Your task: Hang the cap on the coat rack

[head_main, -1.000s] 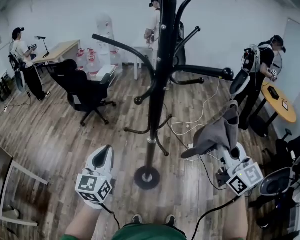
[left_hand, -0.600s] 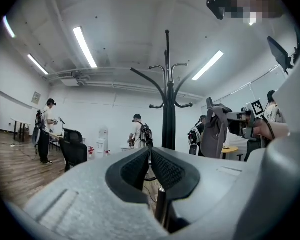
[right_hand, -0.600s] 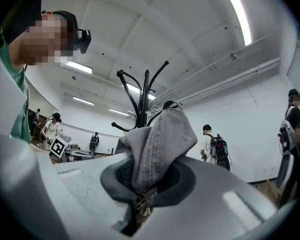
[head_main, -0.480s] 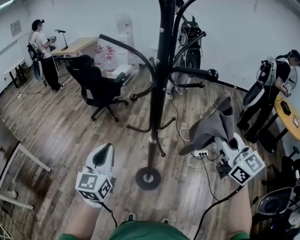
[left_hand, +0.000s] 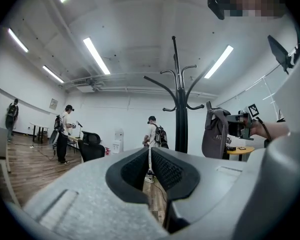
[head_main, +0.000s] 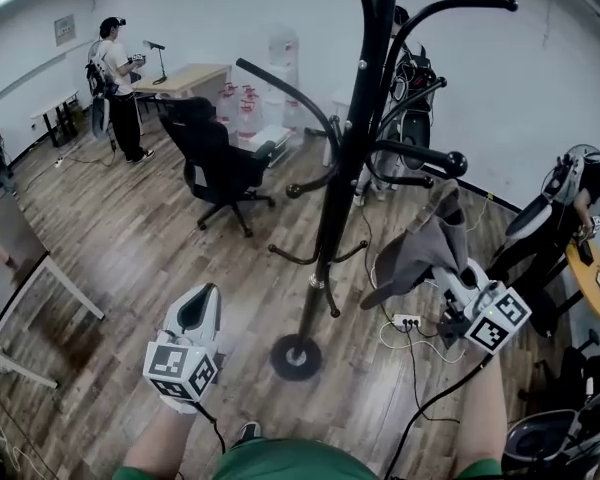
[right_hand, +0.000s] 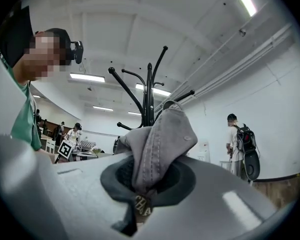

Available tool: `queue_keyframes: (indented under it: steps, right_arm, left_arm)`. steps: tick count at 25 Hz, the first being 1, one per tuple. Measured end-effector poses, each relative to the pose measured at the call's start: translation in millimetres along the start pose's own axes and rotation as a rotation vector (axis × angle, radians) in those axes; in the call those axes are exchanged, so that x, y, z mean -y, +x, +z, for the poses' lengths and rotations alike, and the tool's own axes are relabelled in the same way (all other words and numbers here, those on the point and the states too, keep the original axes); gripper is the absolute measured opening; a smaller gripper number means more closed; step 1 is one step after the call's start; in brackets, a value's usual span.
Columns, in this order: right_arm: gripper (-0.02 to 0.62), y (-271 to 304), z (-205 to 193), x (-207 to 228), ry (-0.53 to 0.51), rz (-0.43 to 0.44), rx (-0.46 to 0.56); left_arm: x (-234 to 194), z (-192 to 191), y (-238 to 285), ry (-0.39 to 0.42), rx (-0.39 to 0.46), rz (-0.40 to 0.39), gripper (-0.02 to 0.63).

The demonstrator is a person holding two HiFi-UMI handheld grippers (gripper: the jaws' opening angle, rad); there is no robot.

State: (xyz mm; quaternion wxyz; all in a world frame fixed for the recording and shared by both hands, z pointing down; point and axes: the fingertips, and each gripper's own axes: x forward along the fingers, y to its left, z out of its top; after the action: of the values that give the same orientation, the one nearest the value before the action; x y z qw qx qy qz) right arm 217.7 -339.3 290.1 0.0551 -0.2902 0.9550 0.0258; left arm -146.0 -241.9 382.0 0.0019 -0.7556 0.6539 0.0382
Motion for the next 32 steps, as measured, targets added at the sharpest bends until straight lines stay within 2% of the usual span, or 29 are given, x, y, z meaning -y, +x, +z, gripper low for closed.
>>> queue_keyframes:
  steps: [10,32]
  right_arm:
    - [0.023,27,0,0,0.021,0.092,0.033]
    - [0.023,84,-36,-14,0.039,0.198,-0.037]
  left_arm:
    - [-21,-3,-12,-0.009,-0.008,0.064,0.023]
    - [-55,-18,-21,-0.015,-0.033,0.127,0.023]
